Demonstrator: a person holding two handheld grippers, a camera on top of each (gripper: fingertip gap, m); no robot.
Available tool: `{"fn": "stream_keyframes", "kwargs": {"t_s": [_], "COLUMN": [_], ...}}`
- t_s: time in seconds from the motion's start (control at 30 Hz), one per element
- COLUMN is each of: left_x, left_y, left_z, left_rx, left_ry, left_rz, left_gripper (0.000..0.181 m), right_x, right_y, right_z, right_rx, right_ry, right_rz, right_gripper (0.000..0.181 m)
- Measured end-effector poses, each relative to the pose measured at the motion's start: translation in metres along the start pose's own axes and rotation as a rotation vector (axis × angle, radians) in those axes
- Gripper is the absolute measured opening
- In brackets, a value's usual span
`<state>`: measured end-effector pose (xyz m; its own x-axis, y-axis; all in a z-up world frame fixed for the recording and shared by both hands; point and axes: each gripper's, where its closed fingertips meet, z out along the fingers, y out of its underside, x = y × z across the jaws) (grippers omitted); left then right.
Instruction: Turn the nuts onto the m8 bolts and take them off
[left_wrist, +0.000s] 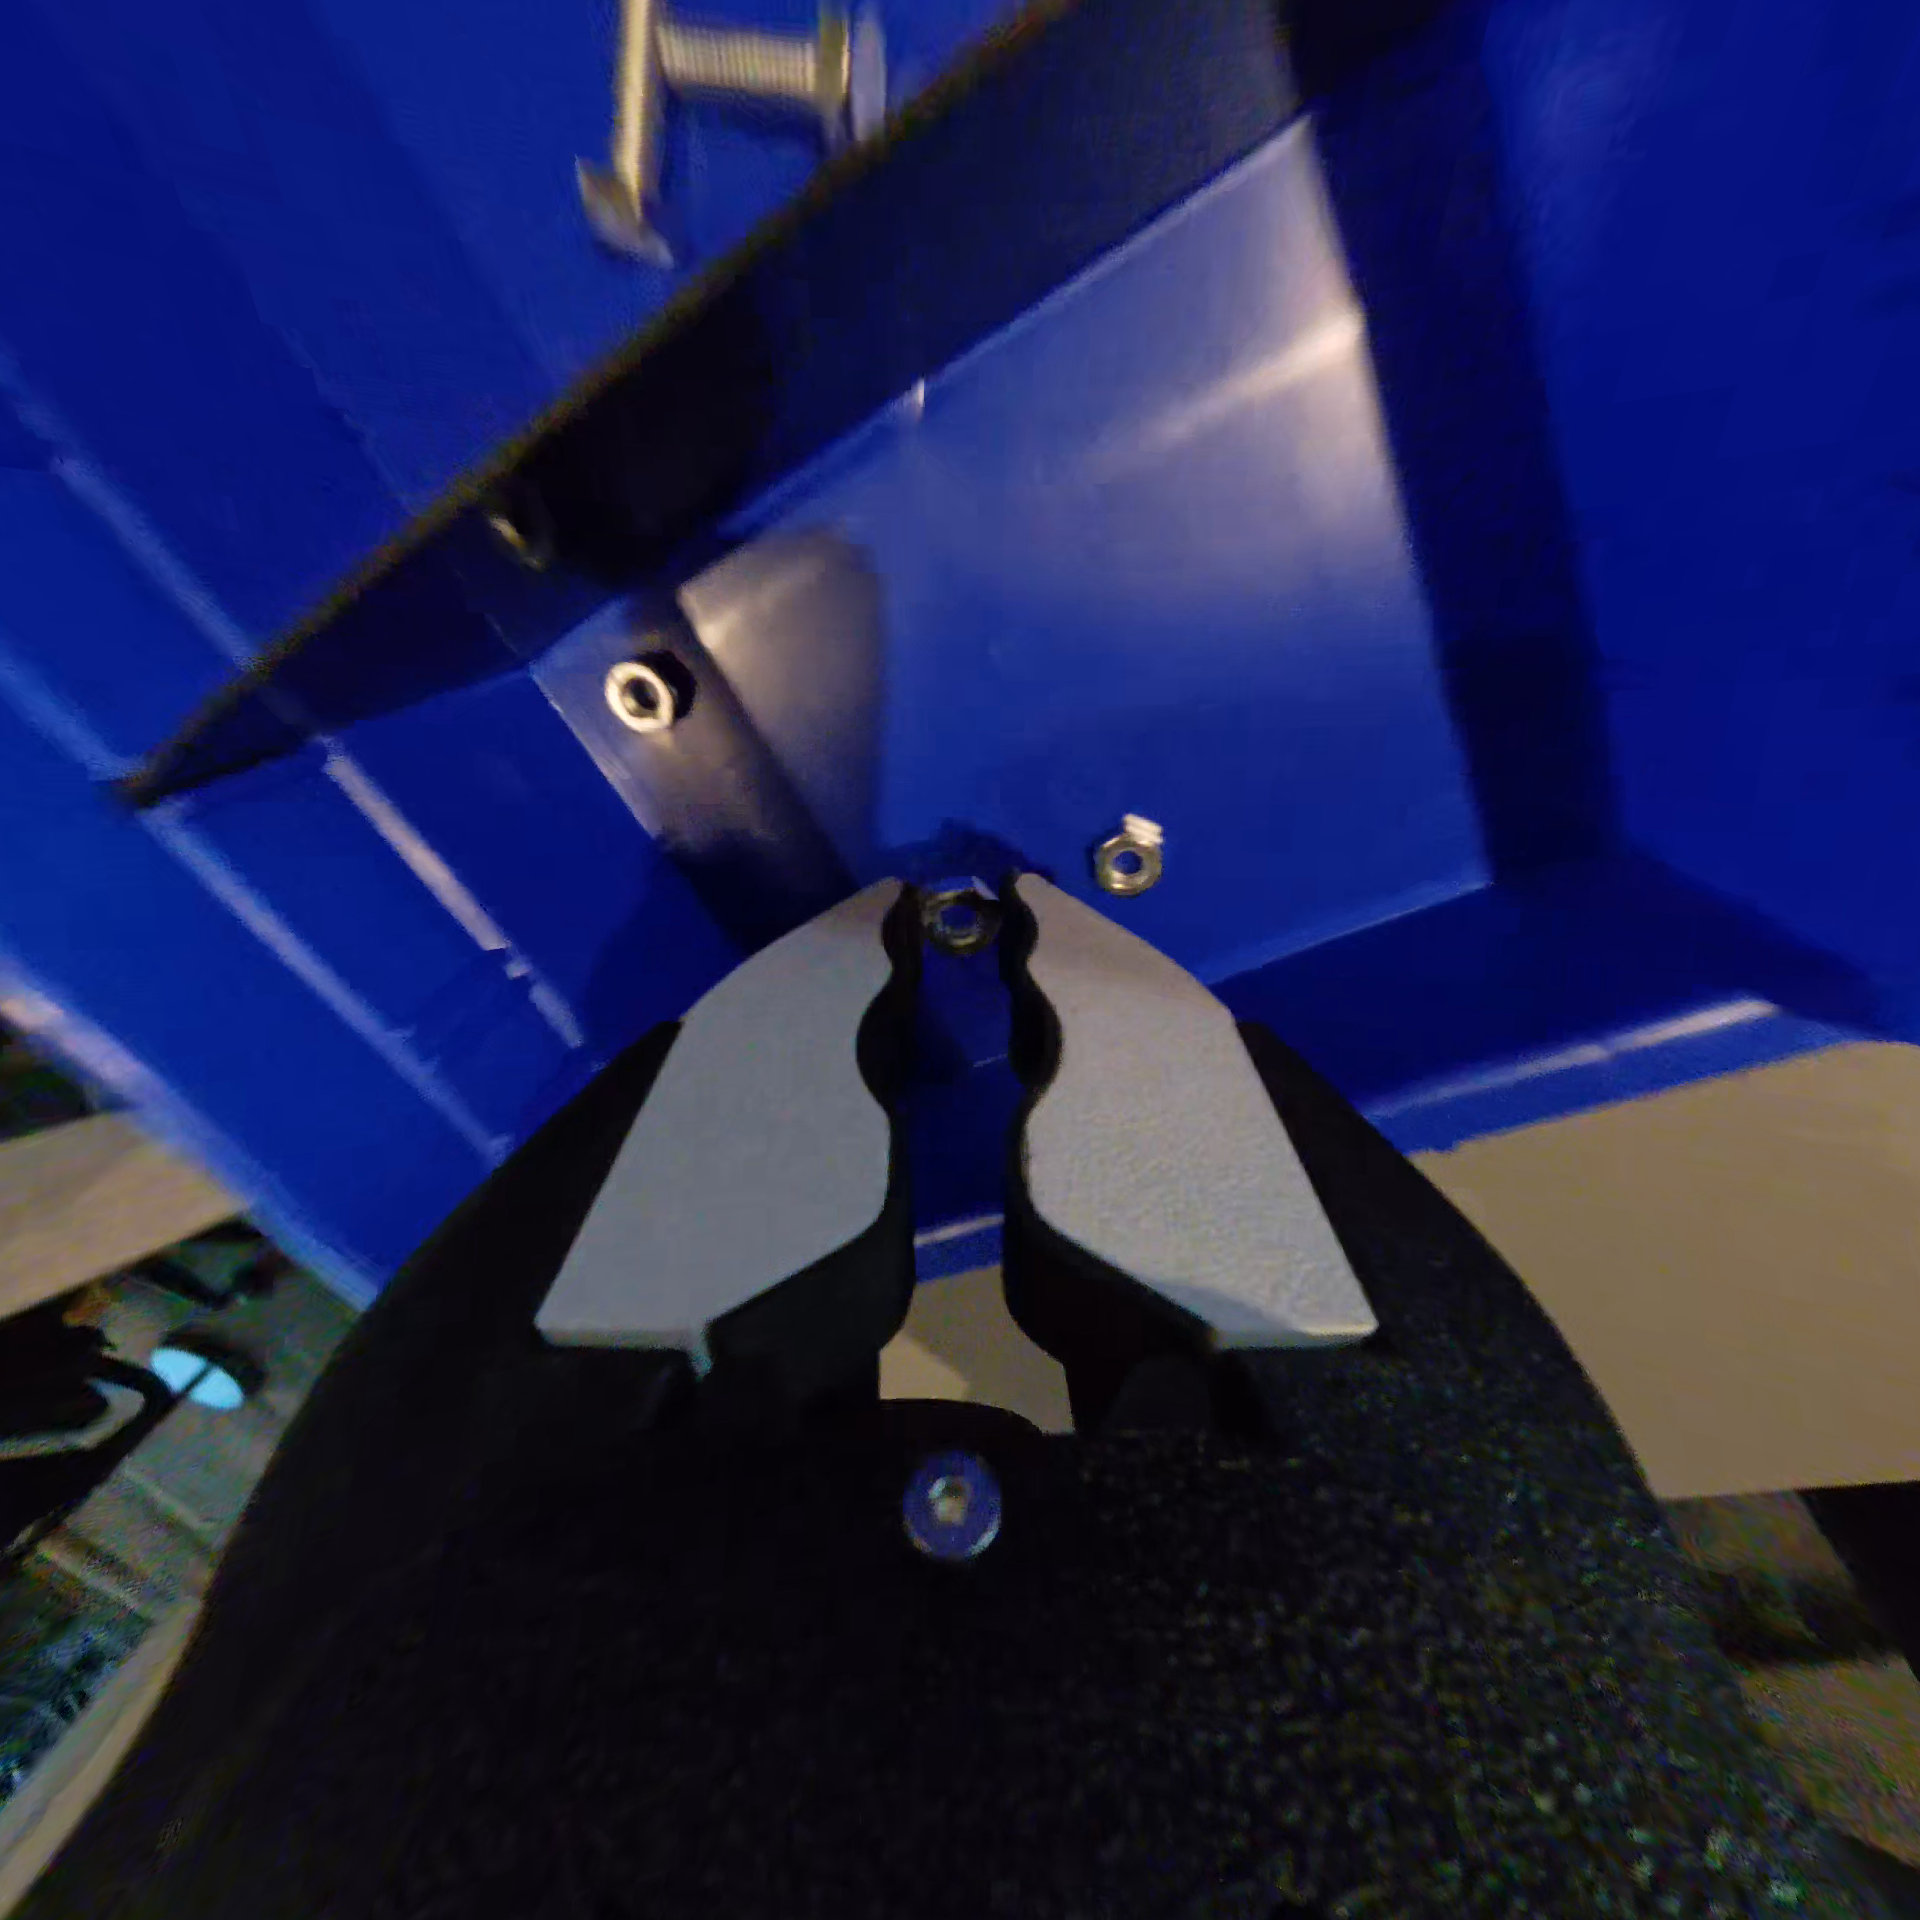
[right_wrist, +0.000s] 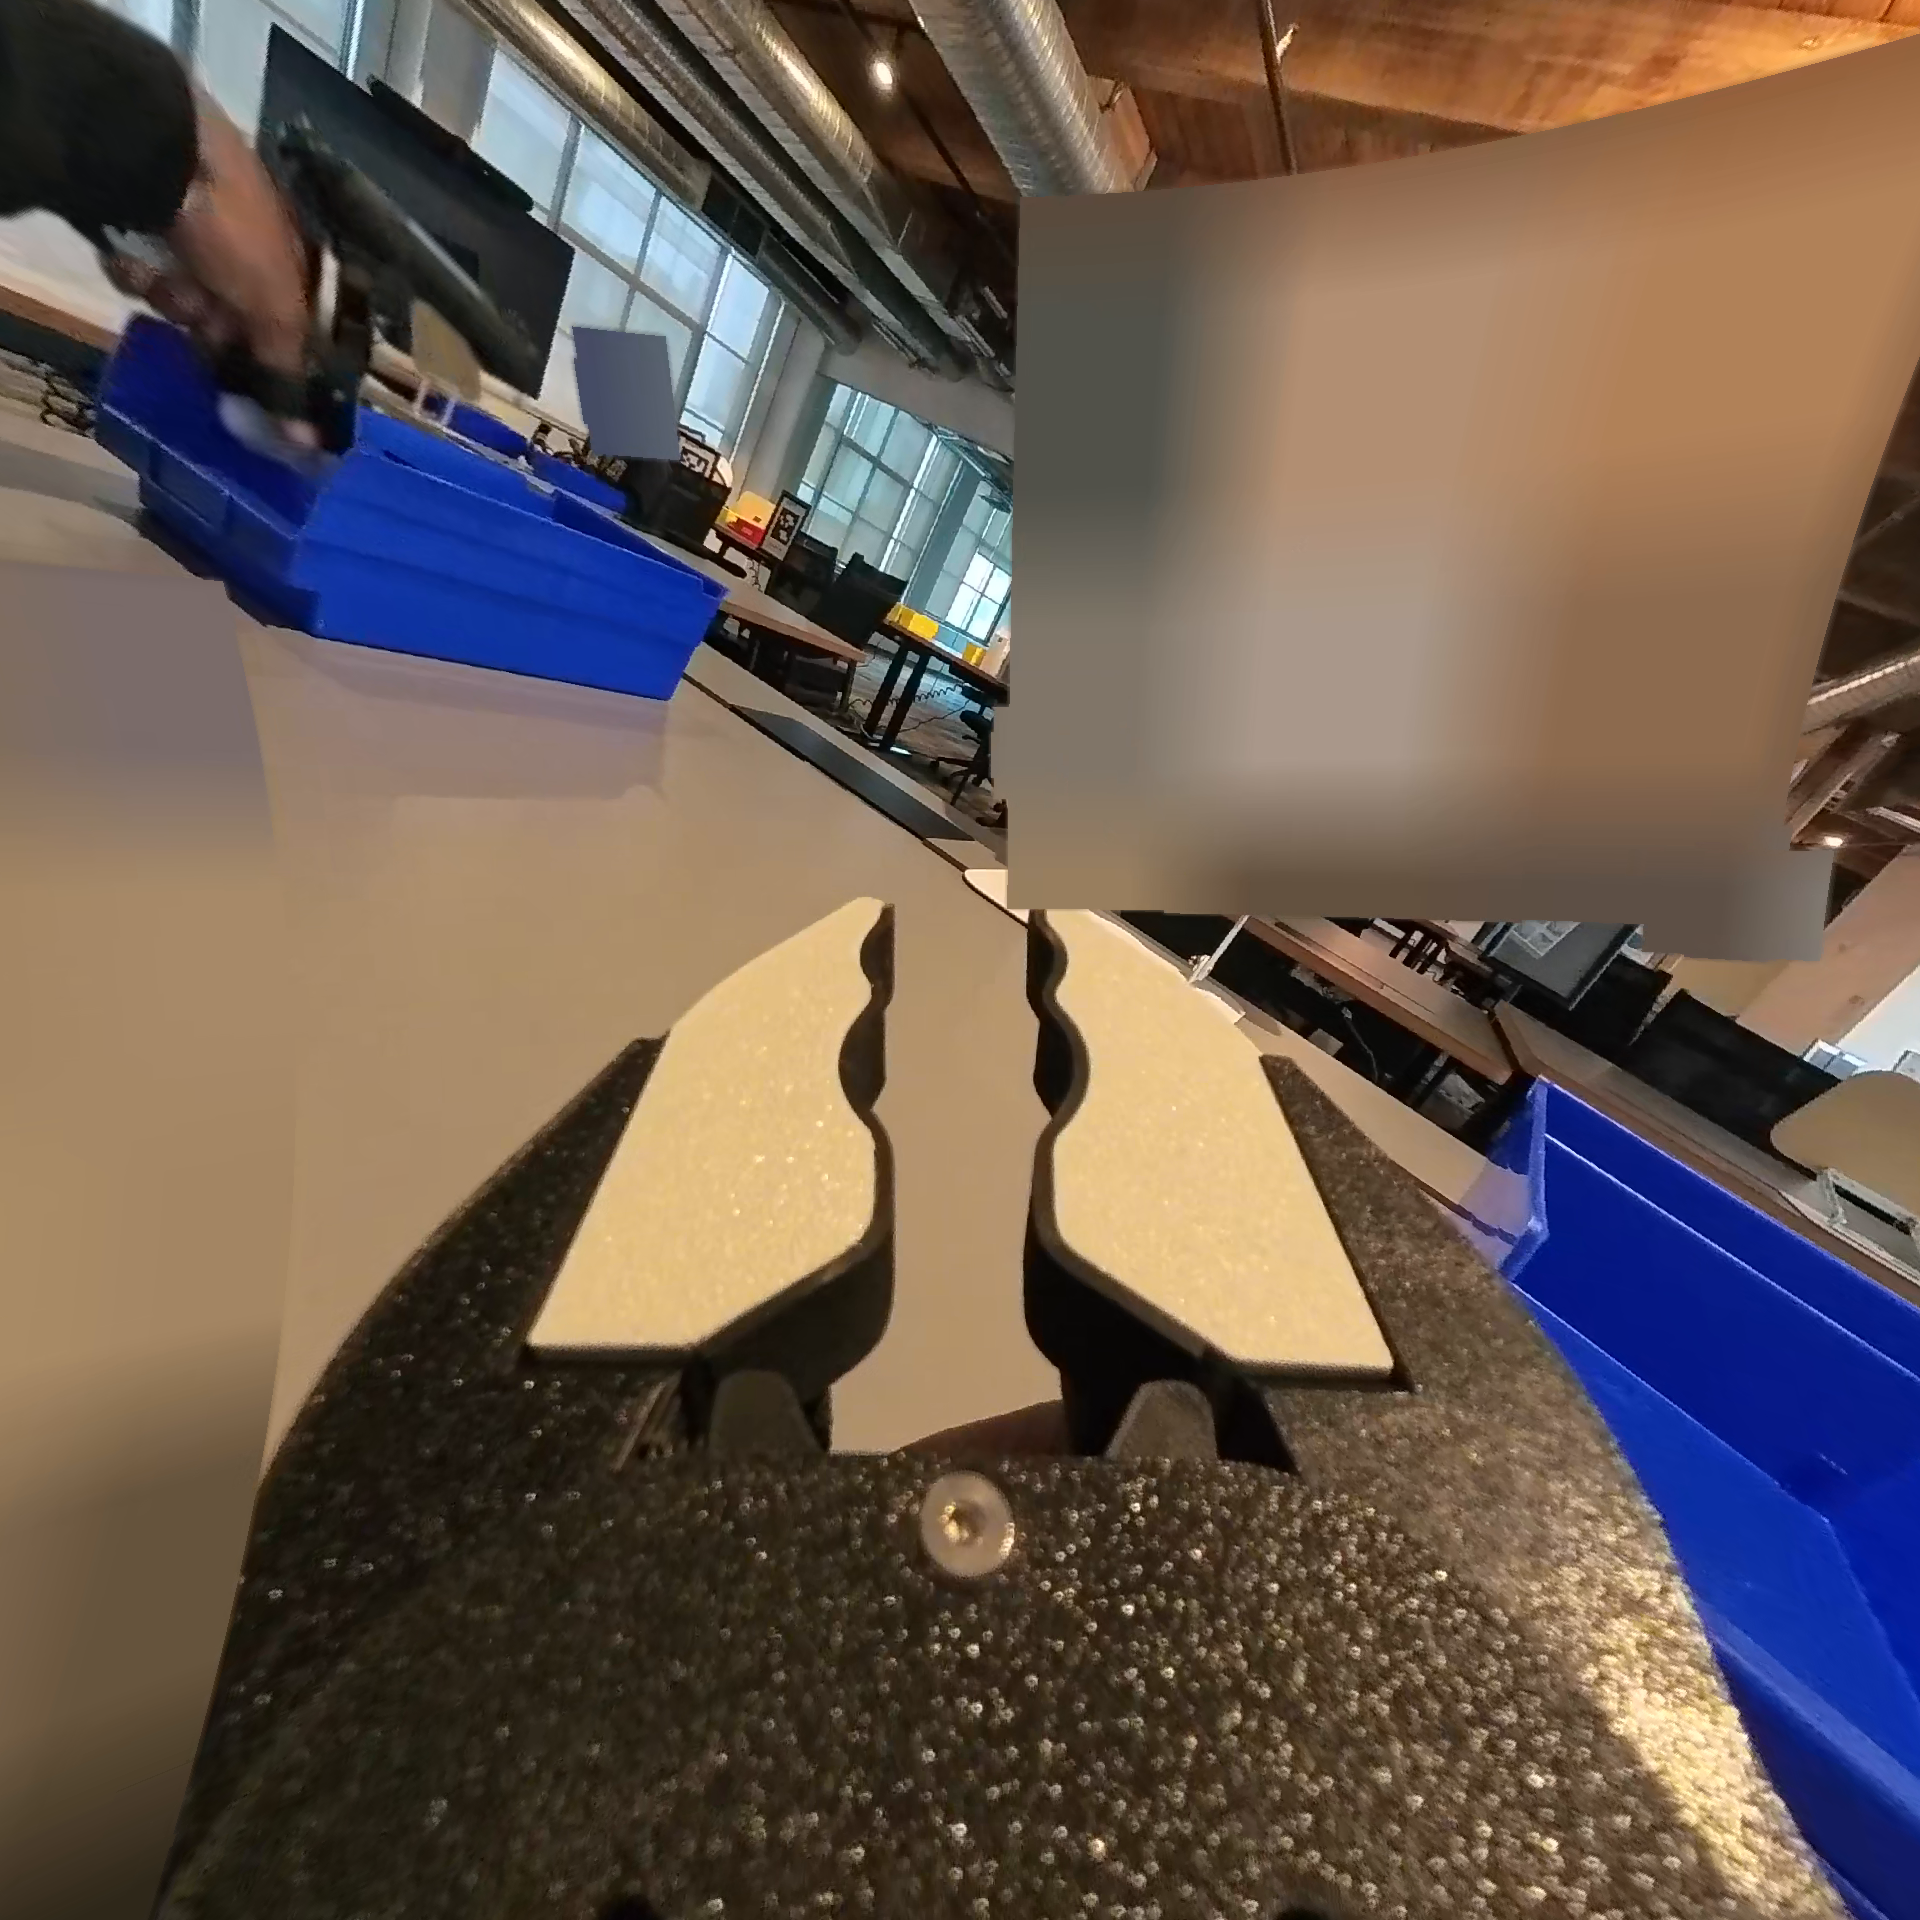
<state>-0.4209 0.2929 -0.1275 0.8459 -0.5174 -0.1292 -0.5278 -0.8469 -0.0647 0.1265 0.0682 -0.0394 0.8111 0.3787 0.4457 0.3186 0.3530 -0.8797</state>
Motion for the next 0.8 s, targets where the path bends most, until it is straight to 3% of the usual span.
{"fn": "stream_keyframes", "kwargs": {"t_s": [0.13, 0.23, 0.3, 0.43, 0.53, 0.67, 0.8], "left_x": [0.043, 0.128, 0.187, 0.284, 0.33, 0.352, 0.358], "left_y": [-0.044, -0.075, -0.083, -0.086, -0.081, -0.073, -0.065], "left_z": [-0.074, -0.123, -0.133, -0.103, -0.063, -0.022, -0.004], "left_rx": [0.249, 0.42, 0.448, 0.389, 0.304, 0.212, 0.174], "left_ry": [-0.034, 0.033, 0.068, 0.144, 0.19, 0.193, 0.212], "left_rz": [0.142, 0.393, 0.572, 0.822, 0.929, 0.984, 1.001], "left_gripper": [0.014, 0.014, 0.014, 0.014, 0.014, 0.014, 0.014], "right_x": [-0.001, -0.001, 0.0, 0.001, 0.0, -0.003, -0.005], "right_y": [0.001, 0.001, 0.001, 0.0, 0.0, 0.0, 0.0], "right_z": [0.001, 0.002, 0.002, 0.0, 0.0, 0.0, 0.001], "right_rx": [-0.005, -0.007, -0.006, 0.0, 0.001, -0.001, -0.002], "right_ry": [-0.002, 0.0, 0.003, 0.01, 0.007, -0.005, -0.014], "right_rz": [-0.001, -0.006, -0.009, -0.01, -0.019, -0.041, -0.043], "right_gripper": [0.024, 0.024, 0.024, 0.024, 0.024, 0.024, 0.024]}}
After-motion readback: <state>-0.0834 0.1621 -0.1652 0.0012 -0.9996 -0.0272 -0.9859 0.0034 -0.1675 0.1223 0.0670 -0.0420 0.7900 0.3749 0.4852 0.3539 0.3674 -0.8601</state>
